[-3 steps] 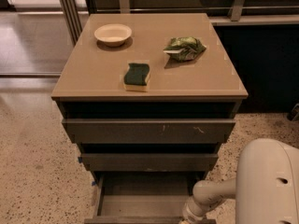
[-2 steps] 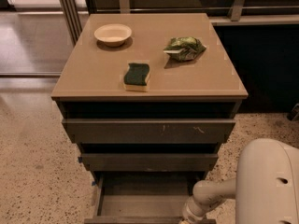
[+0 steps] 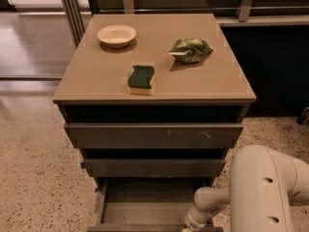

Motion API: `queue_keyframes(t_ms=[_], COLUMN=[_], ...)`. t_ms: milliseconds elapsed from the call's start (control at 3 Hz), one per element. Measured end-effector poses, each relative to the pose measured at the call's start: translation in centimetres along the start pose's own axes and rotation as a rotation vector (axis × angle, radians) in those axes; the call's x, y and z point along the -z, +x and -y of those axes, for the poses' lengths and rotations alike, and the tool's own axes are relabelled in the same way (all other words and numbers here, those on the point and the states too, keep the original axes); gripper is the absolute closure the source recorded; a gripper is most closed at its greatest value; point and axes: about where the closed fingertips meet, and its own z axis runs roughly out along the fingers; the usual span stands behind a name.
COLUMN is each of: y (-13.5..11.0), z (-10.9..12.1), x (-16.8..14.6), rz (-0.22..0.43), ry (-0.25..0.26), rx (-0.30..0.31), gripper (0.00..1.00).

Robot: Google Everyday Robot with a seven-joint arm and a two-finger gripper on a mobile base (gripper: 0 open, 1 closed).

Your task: Close bottom drawer

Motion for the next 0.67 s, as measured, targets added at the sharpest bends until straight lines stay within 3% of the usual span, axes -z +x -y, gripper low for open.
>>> queue_keyframes(t_ms=[333, 667], y=[0.1, -1.5], z=[-0.2, 0.5], x=[-0.4, -2.1], rz=[-0.010, -0.031], ry=[0.004, 0.061], rx=[-0.003, 0.003], gripper=[0.00, 0.00])
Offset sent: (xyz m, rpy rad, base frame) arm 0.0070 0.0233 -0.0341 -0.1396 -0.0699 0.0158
